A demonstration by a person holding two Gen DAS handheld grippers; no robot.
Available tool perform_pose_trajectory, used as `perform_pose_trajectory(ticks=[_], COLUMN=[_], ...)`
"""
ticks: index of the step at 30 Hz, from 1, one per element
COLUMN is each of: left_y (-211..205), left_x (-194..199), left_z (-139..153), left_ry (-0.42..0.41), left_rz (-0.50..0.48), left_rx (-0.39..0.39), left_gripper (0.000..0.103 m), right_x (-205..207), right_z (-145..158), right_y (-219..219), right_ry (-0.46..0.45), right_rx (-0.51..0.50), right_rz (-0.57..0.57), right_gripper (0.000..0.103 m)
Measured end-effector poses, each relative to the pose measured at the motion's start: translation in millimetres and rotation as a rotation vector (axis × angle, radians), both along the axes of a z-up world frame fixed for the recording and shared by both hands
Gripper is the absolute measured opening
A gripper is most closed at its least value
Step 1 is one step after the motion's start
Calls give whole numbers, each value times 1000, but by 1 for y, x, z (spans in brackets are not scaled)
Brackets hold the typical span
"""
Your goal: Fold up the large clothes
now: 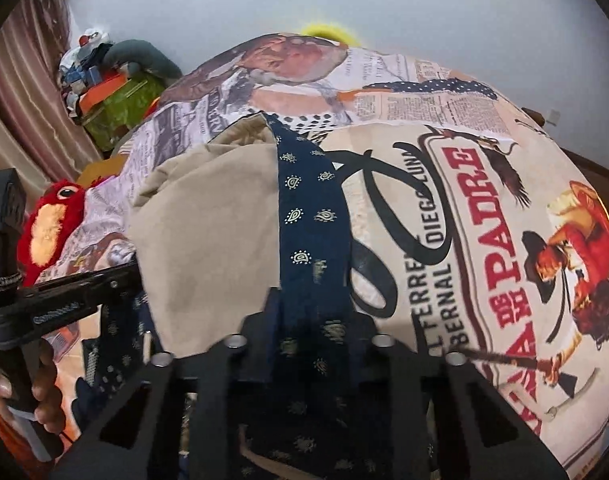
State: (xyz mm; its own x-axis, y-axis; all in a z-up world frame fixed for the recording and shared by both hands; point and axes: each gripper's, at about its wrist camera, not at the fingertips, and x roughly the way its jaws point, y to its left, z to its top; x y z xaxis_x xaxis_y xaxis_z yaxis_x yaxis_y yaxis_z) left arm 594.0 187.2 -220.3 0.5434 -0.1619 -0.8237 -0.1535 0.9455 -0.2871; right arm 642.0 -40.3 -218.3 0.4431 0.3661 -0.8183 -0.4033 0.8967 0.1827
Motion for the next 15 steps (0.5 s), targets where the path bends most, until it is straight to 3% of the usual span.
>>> perform_pose_trajectory(ticks=[7, 15], left_y=[-12, -41], left_x=[-28, -94], left_z=[46, 84], left_ry=[-66, -101], left_rz=[-49, -164], left_rx=[22, 88], left_gripper=[2, 2], right_x=[-28, -91], right_z=[32, 68], right_y=[-19, -43], right_ry=[-24, -62], right_rx=[59, 80], right_rz=[14, 67], right_gripper=[11, 11])
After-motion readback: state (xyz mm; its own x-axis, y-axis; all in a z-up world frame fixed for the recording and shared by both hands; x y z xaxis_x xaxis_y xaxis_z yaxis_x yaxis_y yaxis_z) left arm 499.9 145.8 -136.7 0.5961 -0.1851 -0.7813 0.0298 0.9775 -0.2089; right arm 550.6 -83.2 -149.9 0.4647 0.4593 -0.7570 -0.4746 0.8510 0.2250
